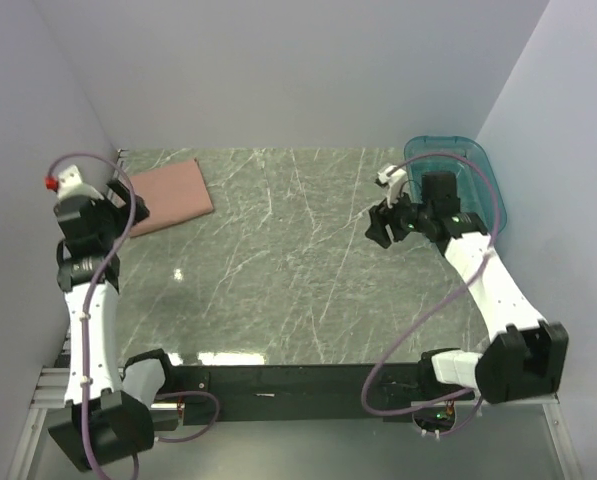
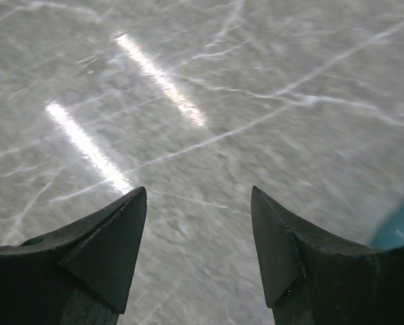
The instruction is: Fold and stack the t-shirts
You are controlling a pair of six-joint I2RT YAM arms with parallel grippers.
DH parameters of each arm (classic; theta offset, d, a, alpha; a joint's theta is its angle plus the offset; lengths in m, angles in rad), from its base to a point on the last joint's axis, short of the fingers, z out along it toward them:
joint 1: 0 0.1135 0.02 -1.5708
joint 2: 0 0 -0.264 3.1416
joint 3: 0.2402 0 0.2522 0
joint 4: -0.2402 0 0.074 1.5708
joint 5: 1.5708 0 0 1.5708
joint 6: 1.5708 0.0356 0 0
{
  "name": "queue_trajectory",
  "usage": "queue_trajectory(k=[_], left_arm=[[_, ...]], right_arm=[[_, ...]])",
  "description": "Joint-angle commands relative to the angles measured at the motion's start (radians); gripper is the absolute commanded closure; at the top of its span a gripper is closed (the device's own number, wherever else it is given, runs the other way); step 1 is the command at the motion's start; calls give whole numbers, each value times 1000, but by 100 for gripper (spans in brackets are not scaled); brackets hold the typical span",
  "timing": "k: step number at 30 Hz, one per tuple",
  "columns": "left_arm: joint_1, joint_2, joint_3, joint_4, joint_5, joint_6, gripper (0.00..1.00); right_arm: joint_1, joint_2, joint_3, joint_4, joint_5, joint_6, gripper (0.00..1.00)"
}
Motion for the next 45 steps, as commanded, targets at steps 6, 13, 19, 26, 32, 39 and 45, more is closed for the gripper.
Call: queue_trajectory(k=[6, 13, 19, 26, 32, 39, 45], left_arm=[[-231, -110, -133, 22, 267, 129, 1], [-410, -266, -205, 24, 135, 172, 1], [-410, -332, -223, 17, 59, 154, 1], [-410, -309, -219, 20, 33, 148, 1], [-410, -291, -217, 23, 25, 143, 1], [-410, -291, -216, 26, 29, 139, 1], [-412, -288, -216, 29, 33, 138, 1]], right_arm=[[-132, -357, -163, 331, 313, 231, 0], [-216, -491, -278, 397, 489, 529, 0], [-219, -508, -321, 386, 754, 622, 0], [-274, -606, -454, 464, 699, 609, 0], [-330, -615, -445, 432, 624, 636, 0], [-373, -606, -445, 415, 532, 645, 0], [-388, -604, -448, 414, 523, 650, 0]])
